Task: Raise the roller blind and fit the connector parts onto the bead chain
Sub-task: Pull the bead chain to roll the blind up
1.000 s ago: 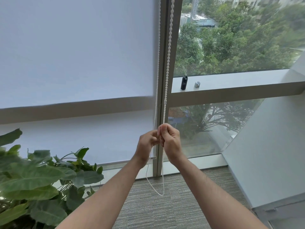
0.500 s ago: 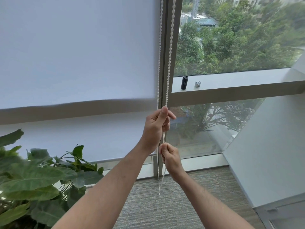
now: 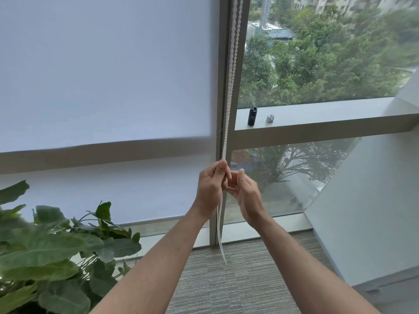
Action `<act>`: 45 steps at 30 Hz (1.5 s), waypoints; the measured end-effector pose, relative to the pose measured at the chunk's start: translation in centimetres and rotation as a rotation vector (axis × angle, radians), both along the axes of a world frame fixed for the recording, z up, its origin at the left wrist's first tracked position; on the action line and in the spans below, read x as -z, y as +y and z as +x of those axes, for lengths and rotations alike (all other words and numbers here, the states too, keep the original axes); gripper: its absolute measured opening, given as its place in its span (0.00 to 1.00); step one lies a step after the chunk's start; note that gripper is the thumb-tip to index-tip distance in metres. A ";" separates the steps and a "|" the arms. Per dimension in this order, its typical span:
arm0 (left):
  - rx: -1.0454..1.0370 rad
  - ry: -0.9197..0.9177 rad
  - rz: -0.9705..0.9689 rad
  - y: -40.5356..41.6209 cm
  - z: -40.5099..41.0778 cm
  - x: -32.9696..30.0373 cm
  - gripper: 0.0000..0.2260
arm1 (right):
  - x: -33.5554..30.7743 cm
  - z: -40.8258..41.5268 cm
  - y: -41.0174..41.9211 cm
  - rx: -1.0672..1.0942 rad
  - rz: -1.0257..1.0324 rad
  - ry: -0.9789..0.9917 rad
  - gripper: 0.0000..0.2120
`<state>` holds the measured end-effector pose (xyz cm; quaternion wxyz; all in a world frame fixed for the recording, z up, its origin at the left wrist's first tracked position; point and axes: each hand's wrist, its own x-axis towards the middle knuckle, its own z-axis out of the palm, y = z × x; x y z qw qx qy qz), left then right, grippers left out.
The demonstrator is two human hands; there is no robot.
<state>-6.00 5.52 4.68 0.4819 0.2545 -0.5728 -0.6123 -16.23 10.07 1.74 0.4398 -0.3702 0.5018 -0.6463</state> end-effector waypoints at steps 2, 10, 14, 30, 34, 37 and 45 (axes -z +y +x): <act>-0.008 -0.036 0.037 0.4 0.1 1.9 0.18 | -2.6 0.3 -0.4 -0.012 -0.091 -0.033 0.22; 0.017 -0.128 0.117 1.2 0.5 5.8 0.17 | -7.1 2.6 -1.6 -0.025 -0.289 -0.007 0.17; 0.029 -0.144 0.085 1.6 0.4 5.8 0.17 | -6.4 2.6 -1.4 0.036 -0.279 0.031 0.17; 0.132 -0.429 0.030 1.3 2.6 6.1 0.14 | -1.3 2.1 0.9 0.076 -0.160 0.140 0.17; 0.056 -0.210 0.118 -0.1 2.0 1.9 0.15 | -0.2 1.8 1.0 0.078 -0.147 0.154 0.18; 0.057 -0.095 0.046 -0.1 1.2 -1.7 0.16 | 1.6 1.7 1.4 0.091 -0.074 0.205 0.18; 0.236 0.054 -0.085 1.2 -0.4 -5.1 0.17 | 7.7 2.0 4.1 0.040 0.129 0.250 0.17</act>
